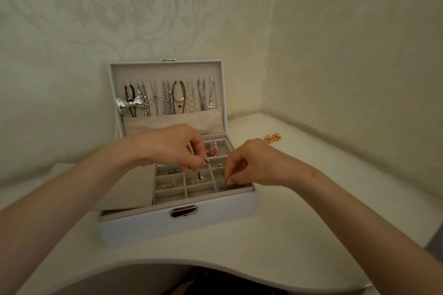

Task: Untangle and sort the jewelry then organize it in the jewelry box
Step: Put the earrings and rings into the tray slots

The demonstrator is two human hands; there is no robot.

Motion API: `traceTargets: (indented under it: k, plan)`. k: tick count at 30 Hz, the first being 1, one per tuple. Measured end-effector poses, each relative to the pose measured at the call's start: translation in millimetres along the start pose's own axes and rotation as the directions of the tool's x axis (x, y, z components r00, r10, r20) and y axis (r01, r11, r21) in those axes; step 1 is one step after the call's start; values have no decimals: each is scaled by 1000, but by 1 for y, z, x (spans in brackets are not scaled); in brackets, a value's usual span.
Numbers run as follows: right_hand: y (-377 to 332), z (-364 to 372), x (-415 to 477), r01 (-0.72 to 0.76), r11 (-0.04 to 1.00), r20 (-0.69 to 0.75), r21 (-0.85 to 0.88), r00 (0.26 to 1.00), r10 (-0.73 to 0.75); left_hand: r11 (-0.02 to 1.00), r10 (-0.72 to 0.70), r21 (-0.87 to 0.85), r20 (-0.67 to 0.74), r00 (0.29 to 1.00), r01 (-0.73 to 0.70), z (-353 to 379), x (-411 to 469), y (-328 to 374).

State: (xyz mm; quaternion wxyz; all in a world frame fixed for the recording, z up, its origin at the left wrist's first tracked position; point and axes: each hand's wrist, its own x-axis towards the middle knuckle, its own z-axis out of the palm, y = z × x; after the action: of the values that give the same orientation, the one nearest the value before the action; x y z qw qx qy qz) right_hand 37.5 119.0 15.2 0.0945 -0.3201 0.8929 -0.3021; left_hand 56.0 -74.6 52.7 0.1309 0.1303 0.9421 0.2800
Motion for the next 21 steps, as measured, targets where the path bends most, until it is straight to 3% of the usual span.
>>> traceTargets:
  k: [2,5,7,10,15,21]
  plan:
    - [-1,-3,0,-4,1000,16,-11,1000,4,1000,9,-27,13,1000,-9,8,-4,1]
    - [15,-20,8,-41,992,-126,123,990,57,1000,22,-14,18,1000,-21,17,-5,1]
    - [41,-30,19,-80,982,-311,170,941,130,999,37,14,22,999,-37,20,-6,1]
    - [94,-40,37,-277,959,-497,56,826,267,999,51,3,9,999,-51,26,-7,0]
    - [175,-44,63,-513,859,-459,13,760,461,999,47,-3,-66,997,-47,35,-6,-5]
    - [197,-37,82,-486,874,-405,-15,802,439,971,109,227,-120,987,-80,40,-6,-12]
